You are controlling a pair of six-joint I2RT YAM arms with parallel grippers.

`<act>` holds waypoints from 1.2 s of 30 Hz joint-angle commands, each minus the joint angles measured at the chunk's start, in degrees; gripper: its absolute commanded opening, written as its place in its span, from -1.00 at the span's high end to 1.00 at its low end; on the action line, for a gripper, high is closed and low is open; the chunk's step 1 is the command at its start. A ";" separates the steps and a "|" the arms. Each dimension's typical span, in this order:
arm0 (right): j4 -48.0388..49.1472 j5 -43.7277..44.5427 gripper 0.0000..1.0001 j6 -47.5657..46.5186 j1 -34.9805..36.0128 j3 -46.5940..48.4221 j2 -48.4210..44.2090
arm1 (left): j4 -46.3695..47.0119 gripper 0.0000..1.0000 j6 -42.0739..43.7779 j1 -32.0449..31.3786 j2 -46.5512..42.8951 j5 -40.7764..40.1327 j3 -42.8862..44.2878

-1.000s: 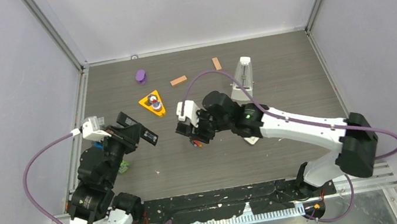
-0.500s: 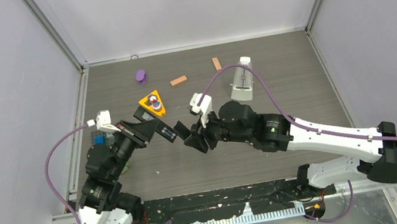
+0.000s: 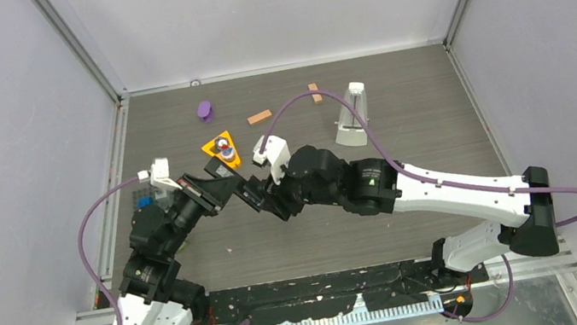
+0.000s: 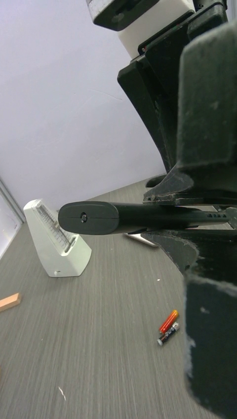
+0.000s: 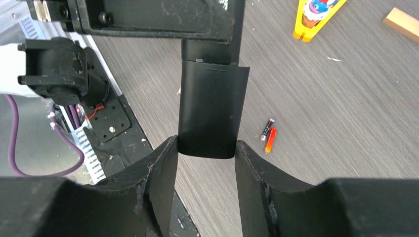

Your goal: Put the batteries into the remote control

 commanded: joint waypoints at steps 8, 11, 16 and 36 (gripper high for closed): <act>-3.46 3.02 0.89 1.22 1.86 3.50 2.48 | 2.30 1.00 0.25 0.24 1.31 4.34 2.85; -3.33 3.68 0.90 1.58 1.86 3.23 2.58 | 2.20 1.00 -0.03 0.24 0.86 4.89 2.78; -3.70 2.76 0.89 2.05 1.96 3.56 3.16 | 2.37 1.00 -0.32 0.24 -0.59 4.61 1.91; -2.88 1.68 0.89 3.36 2.22 4.42 5.02 | 5.71 1.00 -4.09 0.27 1.25 5.26 0.17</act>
